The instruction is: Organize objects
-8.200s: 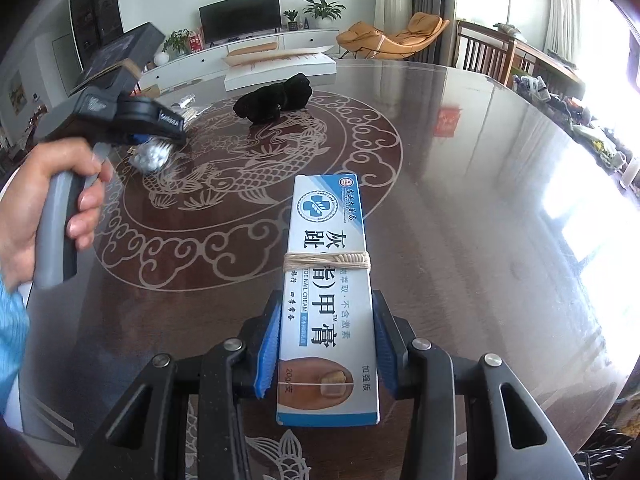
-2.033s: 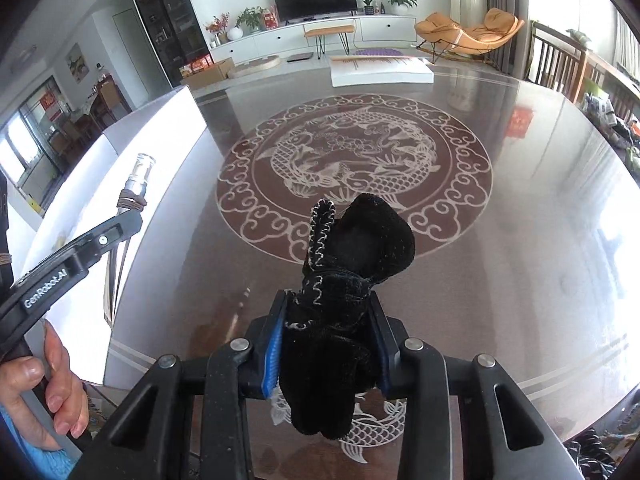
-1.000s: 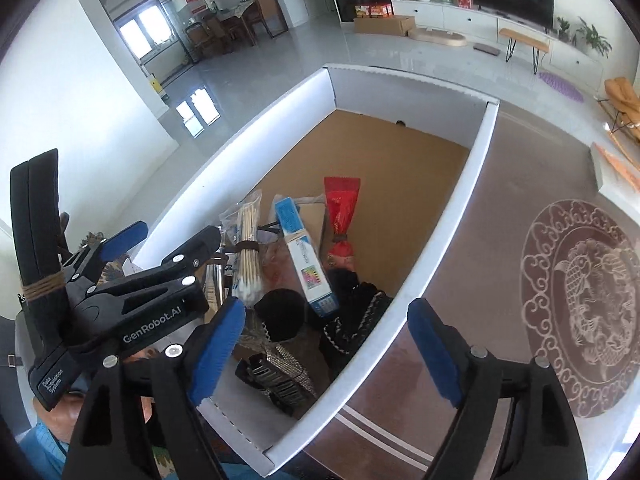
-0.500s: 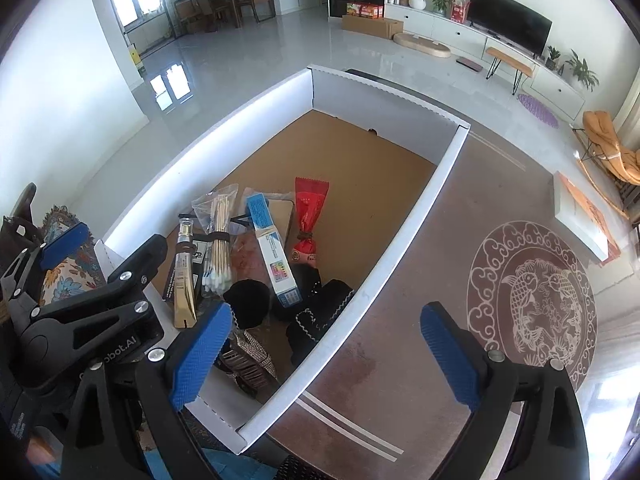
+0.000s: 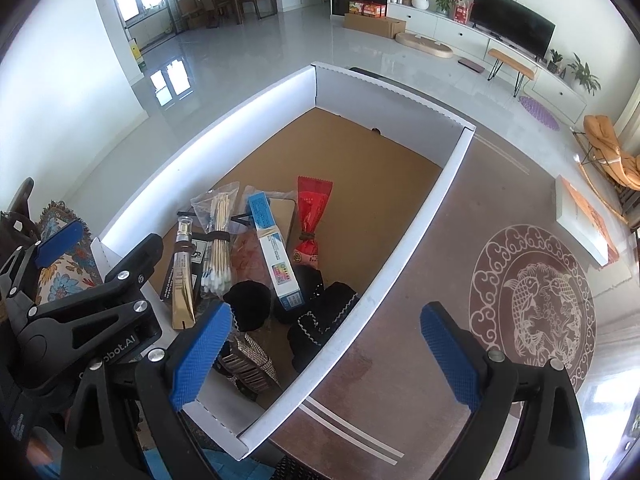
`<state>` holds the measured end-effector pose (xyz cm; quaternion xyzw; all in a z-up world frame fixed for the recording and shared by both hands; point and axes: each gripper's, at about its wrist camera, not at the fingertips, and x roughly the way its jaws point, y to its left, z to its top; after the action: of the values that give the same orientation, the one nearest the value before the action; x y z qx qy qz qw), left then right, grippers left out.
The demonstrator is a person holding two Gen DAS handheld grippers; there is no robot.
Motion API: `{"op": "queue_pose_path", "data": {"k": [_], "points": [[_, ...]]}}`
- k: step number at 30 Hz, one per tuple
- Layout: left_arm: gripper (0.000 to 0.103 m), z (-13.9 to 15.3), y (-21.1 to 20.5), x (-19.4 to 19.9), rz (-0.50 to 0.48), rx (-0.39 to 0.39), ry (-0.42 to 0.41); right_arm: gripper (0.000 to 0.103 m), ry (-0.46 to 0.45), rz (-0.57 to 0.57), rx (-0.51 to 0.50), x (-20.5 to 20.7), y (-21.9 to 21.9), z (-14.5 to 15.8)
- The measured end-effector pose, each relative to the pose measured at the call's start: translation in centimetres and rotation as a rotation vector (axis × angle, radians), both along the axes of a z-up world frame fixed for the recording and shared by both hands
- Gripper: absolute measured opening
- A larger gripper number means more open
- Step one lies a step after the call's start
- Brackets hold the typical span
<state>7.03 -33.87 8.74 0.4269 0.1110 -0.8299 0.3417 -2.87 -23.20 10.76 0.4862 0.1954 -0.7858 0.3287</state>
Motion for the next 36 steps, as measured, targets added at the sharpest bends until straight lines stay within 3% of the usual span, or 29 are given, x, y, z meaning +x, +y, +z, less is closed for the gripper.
{"op": "queue_pose_path", "data": {"k": [36], "points": [[0.096,1.7,-0.6,0.6,0.027,0.013,0.023,0.096,0.02,0.039,-0.005,0.7,-0.8,2.4]]}}
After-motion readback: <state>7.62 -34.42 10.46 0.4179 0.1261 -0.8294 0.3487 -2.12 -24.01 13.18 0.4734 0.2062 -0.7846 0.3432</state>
